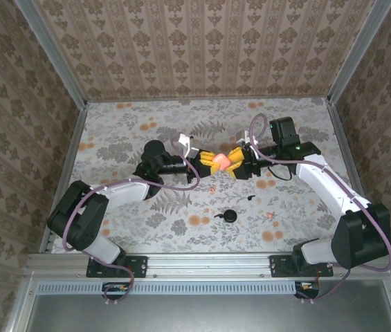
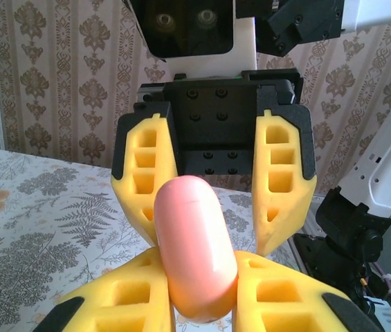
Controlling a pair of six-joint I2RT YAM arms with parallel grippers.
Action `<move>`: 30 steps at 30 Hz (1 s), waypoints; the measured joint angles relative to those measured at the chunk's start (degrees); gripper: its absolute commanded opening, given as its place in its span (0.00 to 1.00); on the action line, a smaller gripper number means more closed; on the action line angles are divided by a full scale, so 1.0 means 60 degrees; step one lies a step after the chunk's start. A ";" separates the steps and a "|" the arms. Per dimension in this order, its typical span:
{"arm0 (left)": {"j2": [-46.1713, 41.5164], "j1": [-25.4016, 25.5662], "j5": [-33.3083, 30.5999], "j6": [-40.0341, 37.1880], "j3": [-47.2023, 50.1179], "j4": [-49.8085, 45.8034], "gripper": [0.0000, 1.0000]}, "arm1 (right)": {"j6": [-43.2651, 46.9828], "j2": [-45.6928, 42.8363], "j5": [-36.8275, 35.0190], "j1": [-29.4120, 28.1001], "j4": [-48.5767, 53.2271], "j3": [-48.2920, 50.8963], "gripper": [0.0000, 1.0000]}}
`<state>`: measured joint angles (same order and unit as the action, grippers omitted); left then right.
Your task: Insert wireless bluetooth earbuds into charging case
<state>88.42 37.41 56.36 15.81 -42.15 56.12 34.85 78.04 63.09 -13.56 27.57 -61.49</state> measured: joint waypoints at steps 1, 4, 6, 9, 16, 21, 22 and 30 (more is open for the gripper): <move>-0.0007 0.0000 0.0051 -0.0004 0.0000 0.0007 0.19 | 0.0109 0.0015 0.0036 0.0000 0.0047 -0.0055 0.37; -0.0055 0.0007 0.0186 -0.0004 -0.0004 0.0011 0.19 | 0.0463 0.0084 0.0131 0.0025 0.0240 -0.0197 0.23; -0.0080 0.0000 0.0251 -0.0007 -0.0004 0.0000 0.19 | 0.0652 0.0131 0.0204 0.0047 0.0386 -0.0266 0.15; -0.0087 0.0000 0.0313 -0.0007 -0.0004 -0.0004 0.21 | 0.0871 0.0138 0.0204 0.0066 0.0645 -0.0372 0.12; -0.0317 -0.0022 0.0066 -0.0678 -0.0015 -0.0765 0.54 | 0.1428 0.0127 -0.0175 0.0007 0.1319 -0.0630 0.12; -0.1188 -0.0069 -0.0528 -0.2634 -0.0248 -0.3544 0.55 | 0.2080 -0.0240 -0.2135 -0.0437 0.1756 -0.0634 0.13; -0.1297 -0.0069 -0.0623 -0.2940 -0.0331 -0.3949 0.55 | 0.2215 -0.0328 -0.2503 -0.0594 0.1803 -0.0634 0.13; -0.1774 -0.0033 -0.1198 -0.5490 -0.1144 -0.7453 0.55 | 0.2932 -0.0616 -0.4521 -0.1490 0.1993 -0.0634 0.13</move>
<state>77.78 37.21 49.17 -17.12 -49.01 11.40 52.45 74.35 35.97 -22.50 39.53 -65.30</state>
